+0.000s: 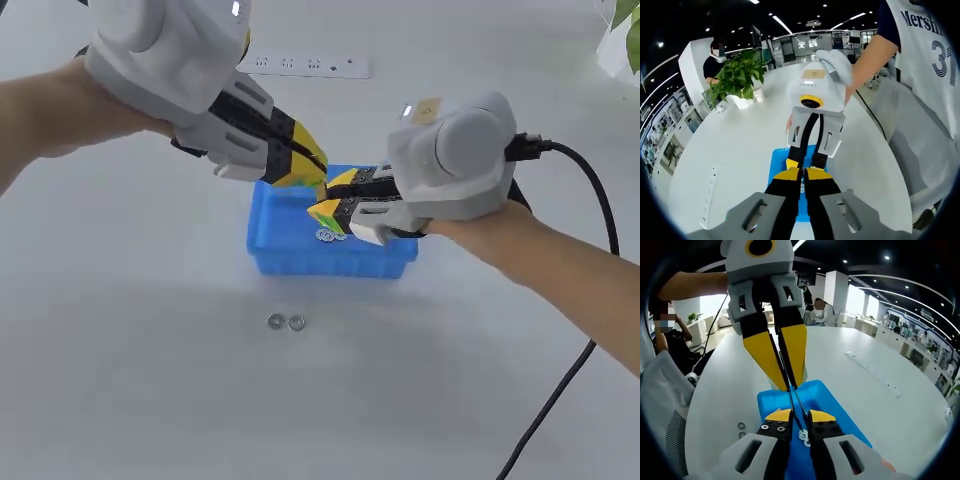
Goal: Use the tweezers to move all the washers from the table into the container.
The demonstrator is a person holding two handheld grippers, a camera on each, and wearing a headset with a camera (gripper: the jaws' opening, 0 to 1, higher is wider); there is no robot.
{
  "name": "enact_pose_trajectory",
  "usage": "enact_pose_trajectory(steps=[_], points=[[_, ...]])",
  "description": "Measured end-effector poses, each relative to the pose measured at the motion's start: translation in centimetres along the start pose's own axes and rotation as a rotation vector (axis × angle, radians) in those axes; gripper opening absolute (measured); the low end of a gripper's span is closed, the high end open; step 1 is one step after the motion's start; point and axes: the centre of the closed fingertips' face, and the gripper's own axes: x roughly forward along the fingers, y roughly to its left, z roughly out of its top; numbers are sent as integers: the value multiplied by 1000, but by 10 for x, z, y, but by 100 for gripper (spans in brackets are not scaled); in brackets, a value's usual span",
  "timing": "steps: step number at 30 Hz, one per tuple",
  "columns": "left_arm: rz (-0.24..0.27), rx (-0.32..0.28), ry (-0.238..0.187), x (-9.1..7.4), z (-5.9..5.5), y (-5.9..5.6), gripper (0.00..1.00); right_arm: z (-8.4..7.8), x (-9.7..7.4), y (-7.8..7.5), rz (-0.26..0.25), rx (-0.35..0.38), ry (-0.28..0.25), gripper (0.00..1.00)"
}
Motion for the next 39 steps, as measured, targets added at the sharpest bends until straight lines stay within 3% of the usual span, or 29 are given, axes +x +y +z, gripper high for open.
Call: enact_pose_trajectory(steps=[5,15,19,27,39], points=[[3,11,-10,-8,8,-6,6,9,-7,7,-6,-21,-17,13],[-1,52,-10,-24,23,-32,6,22,-19,28,0,-80,-29,13],[7,51,-14,-28,19,-37,6,23,-21,38,8,-91,-30,12],[6,23,-15,-29,17,-66,6,14,-20,61,41,-90,-18,12],[7,-30,-20,-33,9,-86,6,8,-13,83,80,-76,-10,12]])
